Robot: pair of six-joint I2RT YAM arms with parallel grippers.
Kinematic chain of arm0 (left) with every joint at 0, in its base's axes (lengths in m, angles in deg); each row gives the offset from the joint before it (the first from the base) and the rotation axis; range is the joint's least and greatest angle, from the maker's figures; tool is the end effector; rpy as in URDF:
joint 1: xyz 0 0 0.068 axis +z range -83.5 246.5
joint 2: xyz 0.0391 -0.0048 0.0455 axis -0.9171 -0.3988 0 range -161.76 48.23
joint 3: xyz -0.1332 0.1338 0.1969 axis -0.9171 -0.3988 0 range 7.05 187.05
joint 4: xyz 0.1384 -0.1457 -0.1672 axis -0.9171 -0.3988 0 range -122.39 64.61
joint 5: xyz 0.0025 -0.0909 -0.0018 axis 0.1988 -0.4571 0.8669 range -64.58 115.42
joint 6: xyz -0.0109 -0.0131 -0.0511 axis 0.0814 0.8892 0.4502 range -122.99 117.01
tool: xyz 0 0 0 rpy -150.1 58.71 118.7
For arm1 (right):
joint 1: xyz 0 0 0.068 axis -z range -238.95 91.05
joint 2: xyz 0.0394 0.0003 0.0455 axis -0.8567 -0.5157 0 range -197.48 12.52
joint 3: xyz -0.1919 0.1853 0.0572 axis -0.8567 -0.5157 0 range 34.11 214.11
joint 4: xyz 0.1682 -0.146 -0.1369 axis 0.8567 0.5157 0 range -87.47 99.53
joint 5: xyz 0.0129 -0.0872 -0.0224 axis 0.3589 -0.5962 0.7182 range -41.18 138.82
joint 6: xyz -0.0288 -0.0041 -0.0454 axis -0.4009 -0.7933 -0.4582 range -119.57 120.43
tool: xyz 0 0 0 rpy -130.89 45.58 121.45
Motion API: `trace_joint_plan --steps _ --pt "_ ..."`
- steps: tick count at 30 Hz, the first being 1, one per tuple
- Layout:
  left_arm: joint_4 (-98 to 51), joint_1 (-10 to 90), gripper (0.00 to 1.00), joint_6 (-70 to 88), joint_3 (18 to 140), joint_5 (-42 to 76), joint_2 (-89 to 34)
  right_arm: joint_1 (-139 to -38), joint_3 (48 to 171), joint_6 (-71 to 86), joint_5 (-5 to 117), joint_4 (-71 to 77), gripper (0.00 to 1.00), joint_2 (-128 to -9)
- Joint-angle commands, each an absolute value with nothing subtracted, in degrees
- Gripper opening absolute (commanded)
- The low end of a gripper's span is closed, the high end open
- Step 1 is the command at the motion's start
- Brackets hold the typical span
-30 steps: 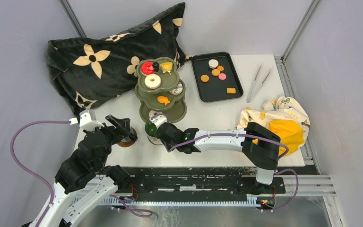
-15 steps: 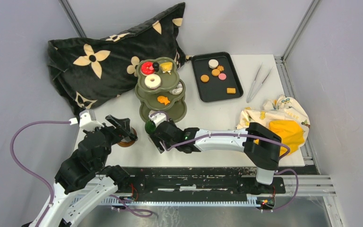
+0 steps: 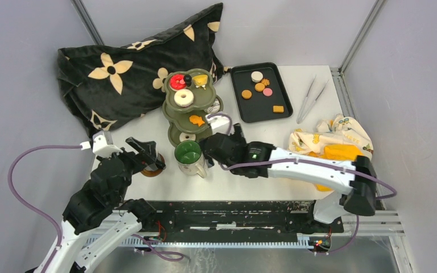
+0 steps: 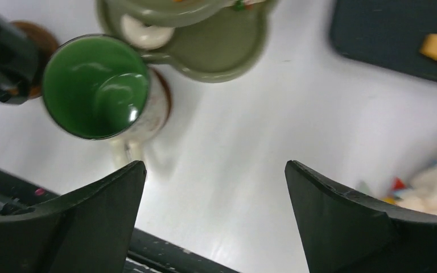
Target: Serve the afternoon tea
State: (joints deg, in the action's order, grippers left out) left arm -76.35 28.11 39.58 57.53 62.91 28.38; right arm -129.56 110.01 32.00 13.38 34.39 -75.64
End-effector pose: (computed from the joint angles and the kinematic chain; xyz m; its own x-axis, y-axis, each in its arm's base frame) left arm 0.0509 -0.0127 0.3441 -0.2314 -0.5015 -0.8336 -0.1508 0.8650 -0.4785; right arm 0.1316 0.3117 0.3122 -0.5269 -0.2122 -0.8230 -0.4159 0.9088 0.0320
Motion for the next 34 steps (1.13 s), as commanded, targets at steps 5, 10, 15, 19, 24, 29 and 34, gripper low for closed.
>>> trace_joint_plan --steps 5,10,15,19,24,29,34 --pt "-75.35 28.01 0.99 34.16 62.60 62.98 22.96 -128.65 120.35 48.92 -14.75 72.19 1.00 -63.65" --pt "-74.04 28.01 0.99 31.12 64.42 60.76 22.70 -128.62 120.31 50.65 -20.66 79.29 1.00 -56.89" --pt "-73.03 28.05 0.99 28.68 64.68 59.14 24.27 -128.38 120.29 53.23 -25.14 84.06 1.00 -50.14" --pt "-74.71 28.05 0.99 29.97 65.63 60.39 22.59 -128.30 119.29 49.59 -25.52 79.70 0.99 -44.81" --pt "-78.02 28.00 0.99 30.79 66.84 61.07 18.87 -128.34 118.99 44.20 -26.35 74.86 0.99 -41.72" --pt "-76.58 28.02 0.99 30.28 66.37 60.95 19.30 -128.30 120.49 43.50 -27.78 74.98 0.99 -43.60" --pt "-74.25 28.03 0.99 27.55 64.27 59.03 20.99 -127.27 123.27 45.50 -27.42 78.00 0.99 -48.57"
